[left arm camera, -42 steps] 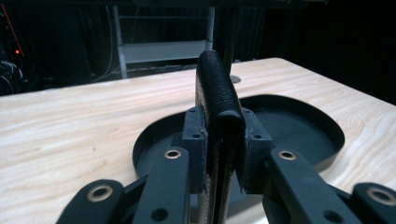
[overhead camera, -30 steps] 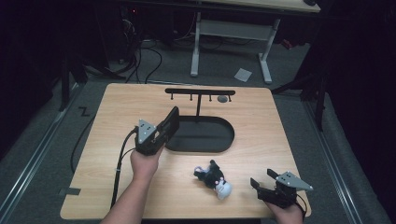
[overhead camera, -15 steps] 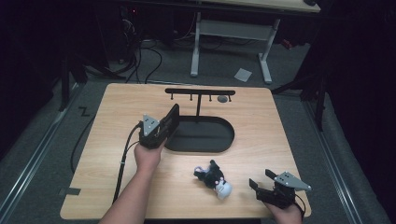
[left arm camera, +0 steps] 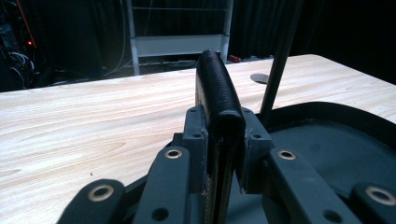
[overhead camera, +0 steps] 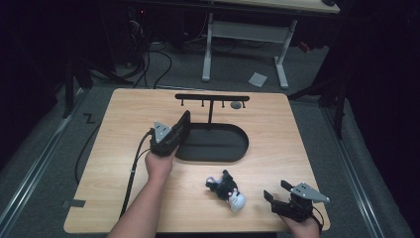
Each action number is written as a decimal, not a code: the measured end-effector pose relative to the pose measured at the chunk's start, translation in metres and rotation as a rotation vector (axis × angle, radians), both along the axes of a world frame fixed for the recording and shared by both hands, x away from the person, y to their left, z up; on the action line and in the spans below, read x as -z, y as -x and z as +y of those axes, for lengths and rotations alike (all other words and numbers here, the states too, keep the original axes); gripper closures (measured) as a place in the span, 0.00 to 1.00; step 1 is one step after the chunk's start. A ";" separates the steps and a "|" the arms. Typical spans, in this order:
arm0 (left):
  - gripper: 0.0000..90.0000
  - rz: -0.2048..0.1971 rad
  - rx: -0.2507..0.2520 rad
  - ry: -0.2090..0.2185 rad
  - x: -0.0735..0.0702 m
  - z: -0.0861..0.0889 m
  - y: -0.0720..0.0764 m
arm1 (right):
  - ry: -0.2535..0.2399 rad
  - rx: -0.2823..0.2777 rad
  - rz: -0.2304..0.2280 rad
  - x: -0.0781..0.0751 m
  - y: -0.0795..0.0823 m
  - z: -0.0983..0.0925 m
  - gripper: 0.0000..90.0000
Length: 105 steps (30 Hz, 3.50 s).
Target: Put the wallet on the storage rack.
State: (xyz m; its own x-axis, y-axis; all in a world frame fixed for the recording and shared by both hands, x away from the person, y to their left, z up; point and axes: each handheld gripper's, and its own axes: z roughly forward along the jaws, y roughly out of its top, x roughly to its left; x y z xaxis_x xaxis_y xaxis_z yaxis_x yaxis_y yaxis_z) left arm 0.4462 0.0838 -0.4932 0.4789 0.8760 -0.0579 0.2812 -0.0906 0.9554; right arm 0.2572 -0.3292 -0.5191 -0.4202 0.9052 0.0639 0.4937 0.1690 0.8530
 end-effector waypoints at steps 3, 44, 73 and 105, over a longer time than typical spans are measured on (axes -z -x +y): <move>0.85 -0.009 -0.008 -0.004 0.001 0.002 -0.001 | -0.005 -0.002 0.002 0.000 0.001 0.000 0.22; 0.86 0.013 0.065 0.080 -0.008 0.001 0.027 | 0.003 -0.031 0.012 0.001 0.000 0.007 0.23; 0.84 0.048 0.164 0.041 0.011 -0.060 0.032 | 0.000 -0.039 0.021 0.002 0.001 0.008 0.23; 0.52 0.064 0.184 -0.008 0.008 -0.036 0.052 | 0.016 -0.035 0.016 0.000 0.003 0.011 0.24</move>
